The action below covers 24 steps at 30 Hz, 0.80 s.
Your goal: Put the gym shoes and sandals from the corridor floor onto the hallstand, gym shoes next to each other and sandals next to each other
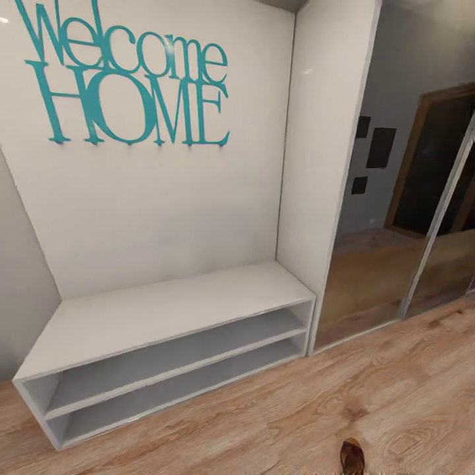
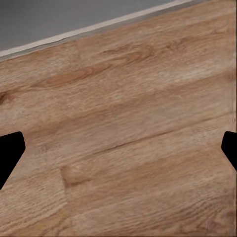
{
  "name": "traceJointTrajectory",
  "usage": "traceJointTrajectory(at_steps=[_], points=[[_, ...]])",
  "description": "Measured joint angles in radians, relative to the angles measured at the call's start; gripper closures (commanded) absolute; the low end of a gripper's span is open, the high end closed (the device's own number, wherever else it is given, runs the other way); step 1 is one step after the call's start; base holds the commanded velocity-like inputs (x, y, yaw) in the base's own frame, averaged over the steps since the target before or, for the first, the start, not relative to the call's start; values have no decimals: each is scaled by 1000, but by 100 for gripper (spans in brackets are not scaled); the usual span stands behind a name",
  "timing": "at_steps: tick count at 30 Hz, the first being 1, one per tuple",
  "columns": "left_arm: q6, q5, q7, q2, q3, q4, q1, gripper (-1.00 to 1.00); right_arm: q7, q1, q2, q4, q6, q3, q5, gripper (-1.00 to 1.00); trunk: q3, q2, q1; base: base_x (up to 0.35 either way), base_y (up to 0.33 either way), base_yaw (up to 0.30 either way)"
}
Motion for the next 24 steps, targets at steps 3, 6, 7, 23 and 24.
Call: traceJointTrajectory(at_steps=[3,6,7,23,24], points=[[0,0,0,1,0,0,0,-100,0,0,0,0,-1,0,1,-100,0,0,0,153,-252,-300],[0,0,0,1,0,0,0,-100,0,0,0,0,-1,0,1,-100,0,0,0,191,-231,-300],[0,0,0,1,0,0,0,-100,0,0,1,0,-1,0,1,-100,0,0,0,211,-218,-300],[-1,0,0,2,1,0,0,-100,-1,0,1,1,-1,0,2,-100,0,0,-1,267,-154,-265],[-1,0,0,2,1,-1,1,-100,-1,0,2,1,-1,1,2,-100,0,0,-1,327,-14,-31]])
